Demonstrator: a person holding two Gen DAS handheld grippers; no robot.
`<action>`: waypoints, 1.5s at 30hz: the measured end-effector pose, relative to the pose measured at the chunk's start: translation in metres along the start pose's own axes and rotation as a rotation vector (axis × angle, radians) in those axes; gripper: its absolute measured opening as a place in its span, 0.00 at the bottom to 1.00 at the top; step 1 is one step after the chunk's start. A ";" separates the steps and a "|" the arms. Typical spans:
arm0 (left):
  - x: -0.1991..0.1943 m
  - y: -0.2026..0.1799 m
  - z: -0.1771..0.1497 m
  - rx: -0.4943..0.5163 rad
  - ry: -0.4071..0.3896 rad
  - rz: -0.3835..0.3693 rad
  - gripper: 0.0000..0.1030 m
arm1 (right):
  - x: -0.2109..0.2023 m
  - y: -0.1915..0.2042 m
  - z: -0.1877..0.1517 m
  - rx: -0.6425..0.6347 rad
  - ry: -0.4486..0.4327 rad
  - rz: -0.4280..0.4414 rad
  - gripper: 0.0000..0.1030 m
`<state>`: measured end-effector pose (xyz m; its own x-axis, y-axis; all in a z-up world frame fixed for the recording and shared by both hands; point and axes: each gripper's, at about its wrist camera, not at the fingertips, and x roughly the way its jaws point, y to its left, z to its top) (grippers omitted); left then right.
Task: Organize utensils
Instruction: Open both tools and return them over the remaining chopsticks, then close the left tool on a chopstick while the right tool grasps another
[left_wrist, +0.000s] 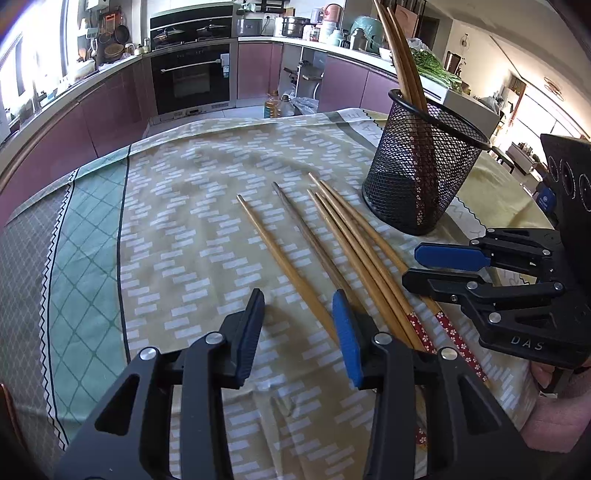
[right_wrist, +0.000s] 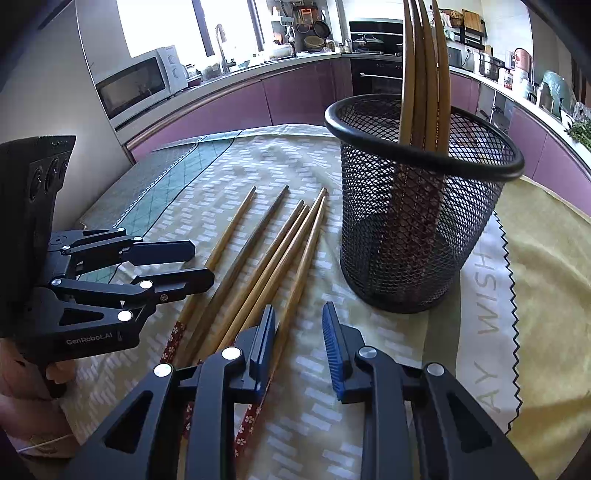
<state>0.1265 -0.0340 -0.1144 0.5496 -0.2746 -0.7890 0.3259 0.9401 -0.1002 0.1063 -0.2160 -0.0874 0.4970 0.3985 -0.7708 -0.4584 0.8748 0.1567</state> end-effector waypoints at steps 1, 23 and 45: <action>0.001 0.000 0.001 0.000 0.003 0.003 0.37 | 0.001 0.001 0.001 -0.005 0.000 -0.007 0.24; -0.005 0.011 0.000 -0.111 -0.029 -0.007 0.08 | -0.005 -0.008 0.002 0.066 -0.036 0.036 0.06; 0.002 -0.004 -0.002 -0.028 0.021 -0.085 0.11 | 0.004 0.003 0.005 -0.011 0.012 0.050 0.07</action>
<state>0.1250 -0.0382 -0.1166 0.5043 -0.3494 -0.7897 0.3489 0.9189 -0.1838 0.1107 -0.2106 -0.0870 0.4641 0.4383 -0.7698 -0.4902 0.8509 0.1889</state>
